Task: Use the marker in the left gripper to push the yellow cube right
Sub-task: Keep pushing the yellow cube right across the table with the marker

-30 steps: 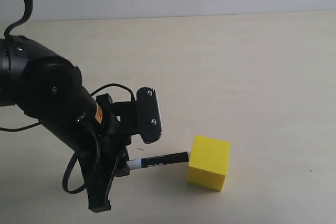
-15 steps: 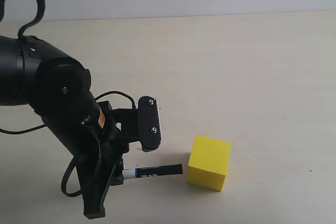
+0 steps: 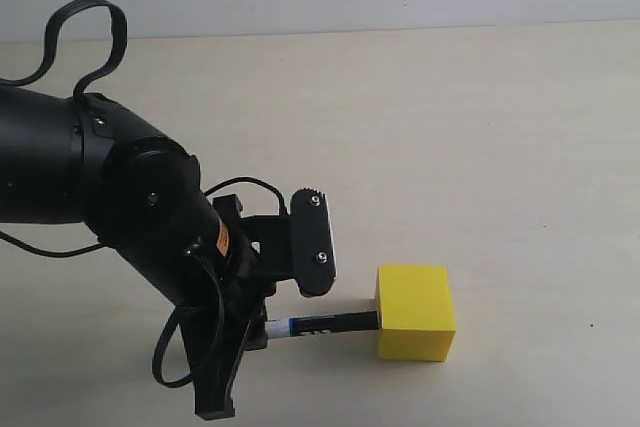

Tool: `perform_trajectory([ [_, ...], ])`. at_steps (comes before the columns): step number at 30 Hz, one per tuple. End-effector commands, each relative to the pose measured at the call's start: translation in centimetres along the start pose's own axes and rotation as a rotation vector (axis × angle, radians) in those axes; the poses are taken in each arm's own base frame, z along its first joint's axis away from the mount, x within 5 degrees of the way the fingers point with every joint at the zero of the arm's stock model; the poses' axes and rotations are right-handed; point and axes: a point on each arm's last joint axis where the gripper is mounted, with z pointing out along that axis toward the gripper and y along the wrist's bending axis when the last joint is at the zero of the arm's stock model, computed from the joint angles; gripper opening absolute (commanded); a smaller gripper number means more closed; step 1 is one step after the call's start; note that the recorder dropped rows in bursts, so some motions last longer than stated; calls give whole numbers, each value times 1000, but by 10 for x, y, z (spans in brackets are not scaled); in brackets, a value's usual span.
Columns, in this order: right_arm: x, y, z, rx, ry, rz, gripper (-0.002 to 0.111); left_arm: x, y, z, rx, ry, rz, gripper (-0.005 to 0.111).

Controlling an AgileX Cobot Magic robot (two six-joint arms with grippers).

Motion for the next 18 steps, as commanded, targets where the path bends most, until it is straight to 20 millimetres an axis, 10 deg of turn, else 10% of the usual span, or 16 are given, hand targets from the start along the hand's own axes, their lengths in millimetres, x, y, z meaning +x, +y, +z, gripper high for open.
perform_trajectory([
  [1,1,0,0,3,-9,-4,0,1,0,0,-6,30,46,0],
  [18,1,0,0,3,-9,-4,0,5,7,0,-82,78,62,0],
])
